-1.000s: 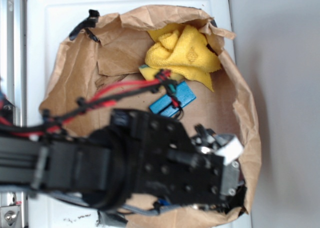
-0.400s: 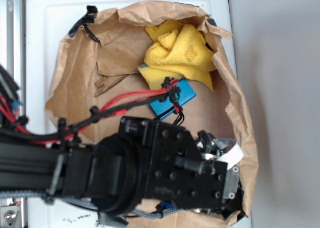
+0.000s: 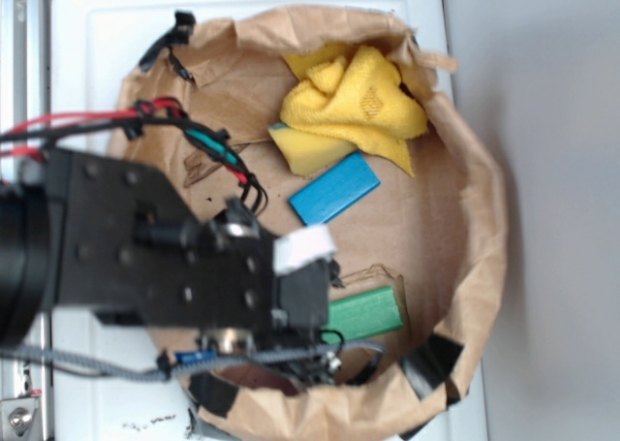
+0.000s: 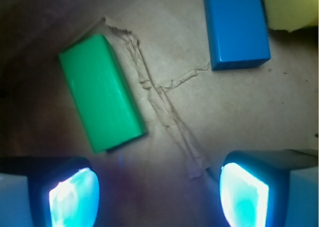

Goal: Grab the green block.

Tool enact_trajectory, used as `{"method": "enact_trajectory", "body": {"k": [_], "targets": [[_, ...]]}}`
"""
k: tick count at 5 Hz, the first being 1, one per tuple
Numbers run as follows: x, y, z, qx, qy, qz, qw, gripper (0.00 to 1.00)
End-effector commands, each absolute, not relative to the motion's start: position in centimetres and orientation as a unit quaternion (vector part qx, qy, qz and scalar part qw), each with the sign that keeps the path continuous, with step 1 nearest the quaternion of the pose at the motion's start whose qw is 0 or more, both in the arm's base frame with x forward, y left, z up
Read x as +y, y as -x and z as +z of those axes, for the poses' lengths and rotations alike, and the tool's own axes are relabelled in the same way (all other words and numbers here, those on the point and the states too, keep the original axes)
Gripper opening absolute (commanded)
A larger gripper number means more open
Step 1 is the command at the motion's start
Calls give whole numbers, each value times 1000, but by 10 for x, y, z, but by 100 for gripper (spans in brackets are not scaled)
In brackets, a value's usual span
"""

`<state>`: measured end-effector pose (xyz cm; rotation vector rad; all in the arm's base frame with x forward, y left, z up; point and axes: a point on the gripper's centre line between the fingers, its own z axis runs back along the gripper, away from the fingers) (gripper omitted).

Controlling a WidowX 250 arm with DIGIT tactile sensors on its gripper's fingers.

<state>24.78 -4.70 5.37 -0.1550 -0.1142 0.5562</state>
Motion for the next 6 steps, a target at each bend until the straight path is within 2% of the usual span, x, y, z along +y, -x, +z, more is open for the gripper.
{"method": "enact_trajectory", "body": {"k": [1,3,4,5,6], "targets": [[-37,-254,62,-121,56,213,968,100],[-56,-268,69,-93,-24,207,974,100],[-60,-271,73,-83,-33,205,975,100],[-55,-280,56,-89,-38,207,974,100],[-48,-289,28,-107,-42,212,971,100]]}}
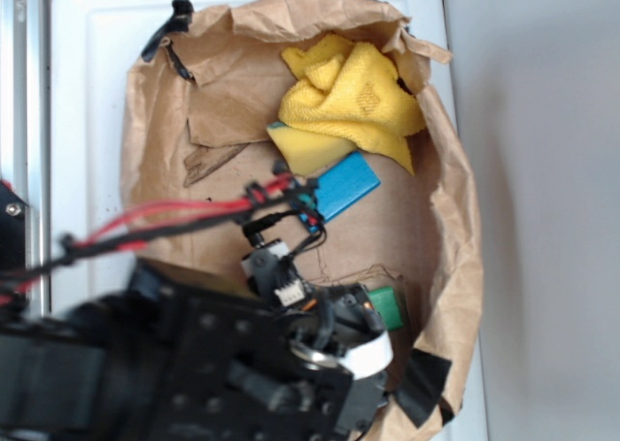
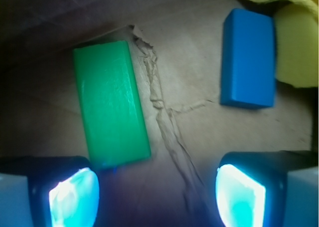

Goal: Grab the green block.

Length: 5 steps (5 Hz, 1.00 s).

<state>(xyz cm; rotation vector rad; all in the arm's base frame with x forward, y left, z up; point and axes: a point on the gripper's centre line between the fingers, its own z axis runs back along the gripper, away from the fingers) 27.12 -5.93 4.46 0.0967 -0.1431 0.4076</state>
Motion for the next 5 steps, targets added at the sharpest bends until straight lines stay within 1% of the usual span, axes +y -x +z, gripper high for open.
{"method": "enact_trajectory", "body": {"k": [1,2,3,4,5], "targets": [[-46,-302,2,-123,-54,221,966,100],[-43,-304,7,-114,-45,234,965,0],[-45,-308,17,-107,-32,233,966,0],[-44,-310,52,-84,-5,243,966,0],[-24,-312,89,-57,14,264,963,0]]}}
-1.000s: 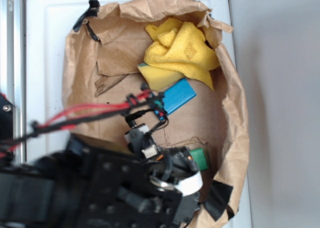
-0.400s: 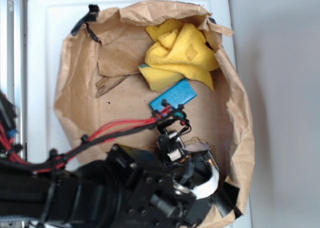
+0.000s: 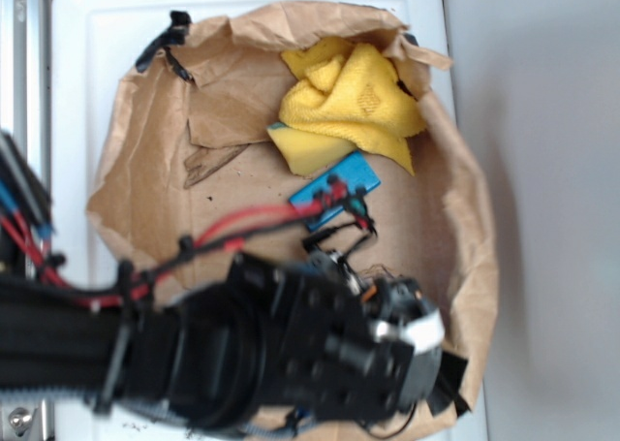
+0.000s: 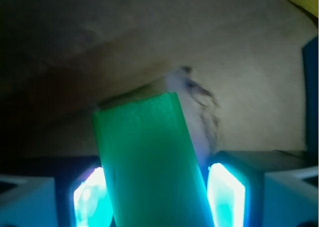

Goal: Grab the green block.

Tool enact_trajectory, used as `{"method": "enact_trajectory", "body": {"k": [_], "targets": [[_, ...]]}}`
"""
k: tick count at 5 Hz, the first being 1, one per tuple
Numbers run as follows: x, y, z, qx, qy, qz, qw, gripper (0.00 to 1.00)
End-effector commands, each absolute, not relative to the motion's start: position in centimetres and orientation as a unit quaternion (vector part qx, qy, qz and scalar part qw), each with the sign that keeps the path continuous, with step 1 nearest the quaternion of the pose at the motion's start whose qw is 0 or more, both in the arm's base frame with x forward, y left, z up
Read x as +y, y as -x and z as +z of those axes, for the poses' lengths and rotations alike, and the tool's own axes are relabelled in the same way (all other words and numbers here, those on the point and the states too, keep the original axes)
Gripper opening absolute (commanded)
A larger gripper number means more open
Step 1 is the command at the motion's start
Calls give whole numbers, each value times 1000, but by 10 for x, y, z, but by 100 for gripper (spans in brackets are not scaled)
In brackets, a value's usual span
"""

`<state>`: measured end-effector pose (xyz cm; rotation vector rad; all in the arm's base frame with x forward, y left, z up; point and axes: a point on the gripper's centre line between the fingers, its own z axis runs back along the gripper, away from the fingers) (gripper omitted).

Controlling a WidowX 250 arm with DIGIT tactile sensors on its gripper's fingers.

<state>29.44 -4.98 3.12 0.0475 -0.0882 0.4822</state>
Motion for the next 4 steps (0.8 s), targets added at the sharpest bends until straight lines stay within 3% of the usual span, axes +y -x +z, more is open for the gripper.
{"method": "enact_trajectory", "body": {"k": [1,3,4], "targets": [[-1,-308,113,-38,39,261,964,0],[29,-281,153,-61,45,252,965,0],[35,-261,145,-98,46,231,967,0]]}}
